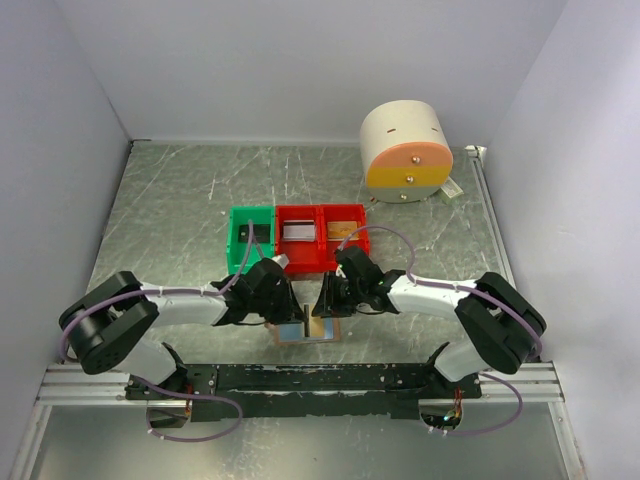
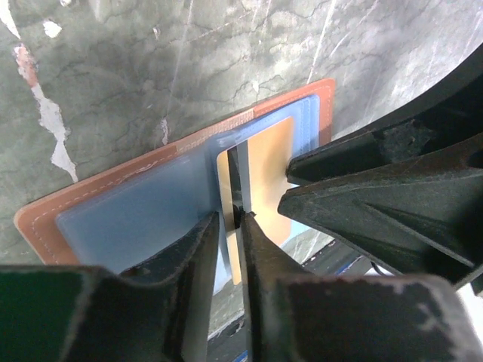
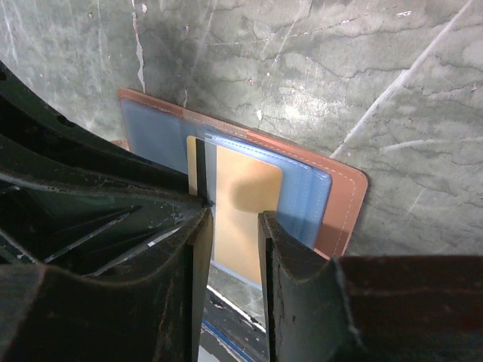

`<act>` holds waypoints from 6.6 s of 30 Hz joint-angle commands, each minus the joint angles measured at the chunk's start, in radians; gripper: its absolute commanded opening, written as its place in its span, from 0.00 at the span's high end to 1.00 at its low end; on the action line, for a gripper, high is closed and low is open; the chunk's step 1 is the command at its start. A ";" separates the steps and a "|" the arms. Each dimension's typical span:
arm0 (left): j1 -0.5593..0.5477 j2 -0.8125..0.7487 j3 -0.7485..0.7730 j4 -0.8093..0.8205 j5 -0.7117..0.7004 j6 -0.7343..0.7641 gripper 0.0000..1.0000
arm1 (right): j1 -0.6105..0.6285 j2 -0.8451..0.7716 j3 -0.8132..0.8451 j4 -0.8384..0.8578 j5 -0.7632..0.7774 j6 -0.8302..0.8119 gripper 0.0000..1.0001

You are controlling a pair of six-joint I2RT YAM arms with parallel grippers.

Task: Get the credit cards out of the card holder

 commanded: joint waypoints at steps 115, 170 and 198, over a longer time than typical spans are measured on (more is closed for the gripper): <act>-0.004 -0.118 -0.052 -0.098 -0.122 -0.024 0.93 | -0.041 -0.061 -0.077 0.108 -0.080 0.115 0.98; 0.002 -0.088 -0.152 0.182 0.005 -0.132 0.74 | 0.024 0.101 -0.031 0.053 -0.038 0.040 0.84; 0.004 -0.545 -0.011 -0.463 -0.324 -0.022 0.93 | 0.023 -0.113 0.084 -0.034 0.082 -0.045 0.76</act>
